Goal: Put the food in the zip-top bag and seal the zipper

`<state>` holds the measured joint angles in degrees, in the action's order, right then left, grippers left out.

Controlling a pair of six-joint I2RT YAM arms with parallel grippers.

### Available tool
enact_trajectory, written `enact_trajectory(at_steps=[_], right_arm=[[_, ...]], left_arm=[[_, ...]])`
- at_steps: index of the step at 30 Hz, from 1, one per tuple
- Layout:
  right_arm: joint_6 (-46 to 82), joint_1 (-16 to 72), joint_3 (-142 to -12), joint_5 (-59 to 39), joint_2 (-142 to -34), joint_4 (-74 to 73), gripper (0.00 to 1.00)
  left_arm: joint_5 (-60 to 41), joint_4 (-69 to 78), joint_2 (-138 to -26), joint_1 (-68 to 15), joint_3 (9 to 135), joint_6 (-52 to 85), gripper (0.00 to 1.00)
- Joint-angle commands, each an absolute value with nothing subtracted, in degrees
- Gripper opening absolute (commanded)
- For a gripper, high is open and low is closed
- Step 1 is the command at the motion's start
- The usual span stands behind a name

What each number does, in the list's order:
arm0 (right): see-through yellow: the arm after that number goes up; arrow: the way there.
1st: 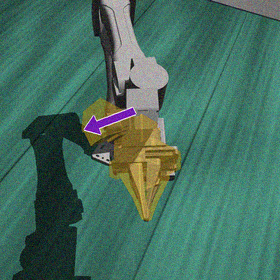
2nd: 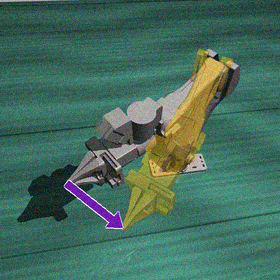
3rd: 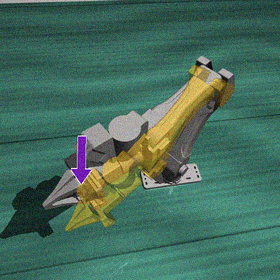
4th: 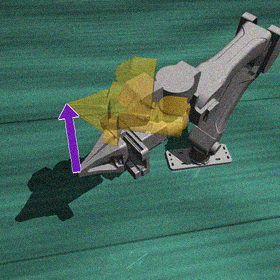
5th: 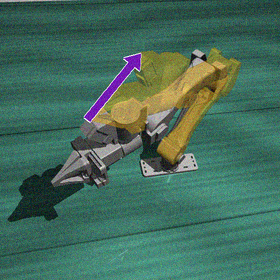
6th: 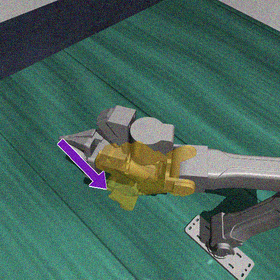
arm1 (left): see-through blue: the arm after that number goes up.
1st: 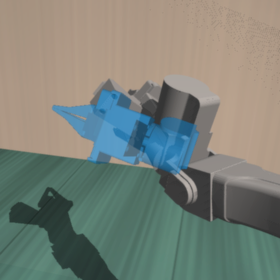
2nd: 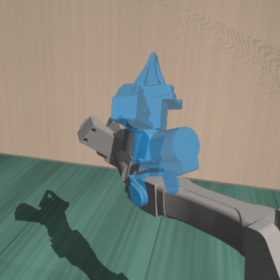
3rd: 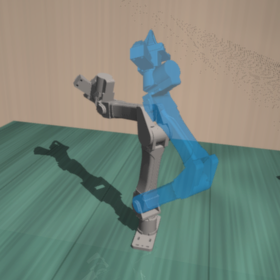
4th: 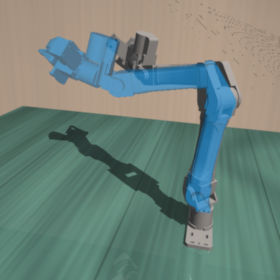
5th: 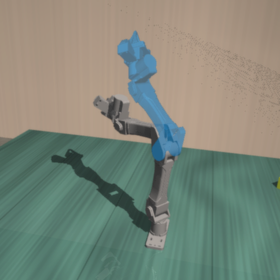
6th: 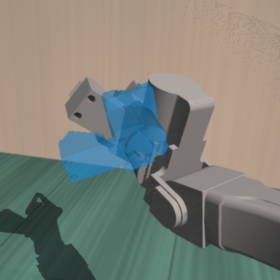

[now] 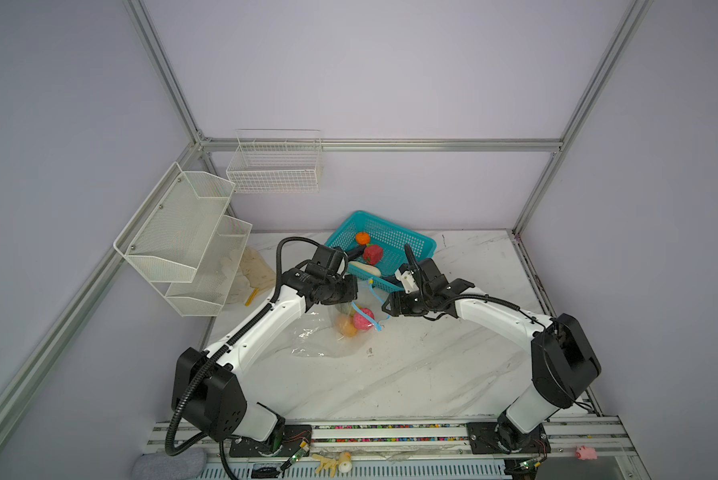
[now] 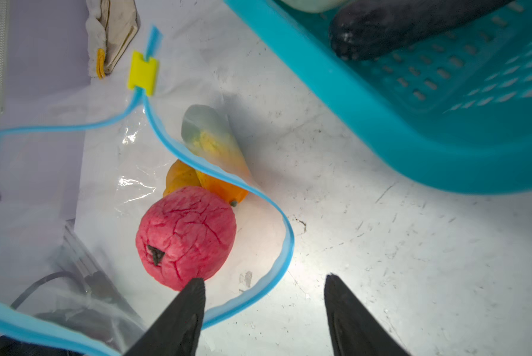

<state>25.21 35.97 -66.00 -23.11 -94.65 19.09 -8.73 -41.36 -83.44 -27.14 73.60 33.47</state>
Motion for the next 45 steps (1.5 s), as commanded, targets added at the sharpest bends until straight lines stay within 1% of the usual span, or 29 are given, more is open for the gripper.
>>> enact_trajectory(at_steps=[1, 7, 12, 16, 20, 24, 25, 28, 33, 41, 42, 45], right_arm=[[28.74, 35.38, -63.86, -29.27, -95.51, 13.79, 0.64], [31.99, 34.32, -61.23, -33.32, -96.57, 8.51, 0.60], [33.87, 34.01, -60.64, -34.21, -97.99, 6.07, 0.55], [34.80, 34.05, -60.90, -34.97, -99.11, 4.22, 0.47], [35.19, 33.93, -61.23, -35.45, -99.58, 3.17, 0.42], [36.41, 33.84, -61.08, -36.53, -99.82, 1.28, 0.33], [36.61, 33.89, -61.06, -36.71, -99.82, 0.89, 0.29], [36.91, 33.87, -60.96, -36.86, -100.17, 0.52, 0.27], [37.00, 33.87, -61.17, -36.91, -100.03, 0.42, 0.20], [36.57, 33.84, -61.72, -37.53, -99.24, -0.01, 0.14], [36.48, 33.84, -61.85, -37.53, -99.14, 0.08, 0.13], [36.13, 33.91, -62.50, -37.31, -98.79, 0.69, 0.12]], left_arm=[[-8.70, -40.07, -81.58, -26.99, 74.73, 33.75, 0.00], [-8.48, -40.42, -81.52, -26.98, 74.88, 33.69, 0.00], [-8.53, -40.39, -81.53, -26.97, 74.81, 33.75, 0.00], [-8.52, -40.36, -81.56, -26.98, 74.88, 33.69, 0.00], [-8.33, -40.51, -81.53, -26.98, 75.05, 33.59, 0.00], [-8.26, -40.65, -81.56, -26.98, 75.14, 33.45, 0.00], [-8.23, -40.66, -81.55, -26.98, 75.16, 33.45, 0.00], [-8.23, -40.69, -81.48, -26.97, 75.34, 33.42, 0.00], [-8.21, -40.75, -81.54, -26.97, 75.32, 33.47, 0.00], [-8.26, -40.78, -81.54, -26.98, 75.20, 33.49, 0.00], [-8.26, -40.93, -79.66, -26.98, 75.32, 33.56, 0.00], [-8.09, -41.18, -79.02, -26.98, 75.51, 33.53, 0.00]])
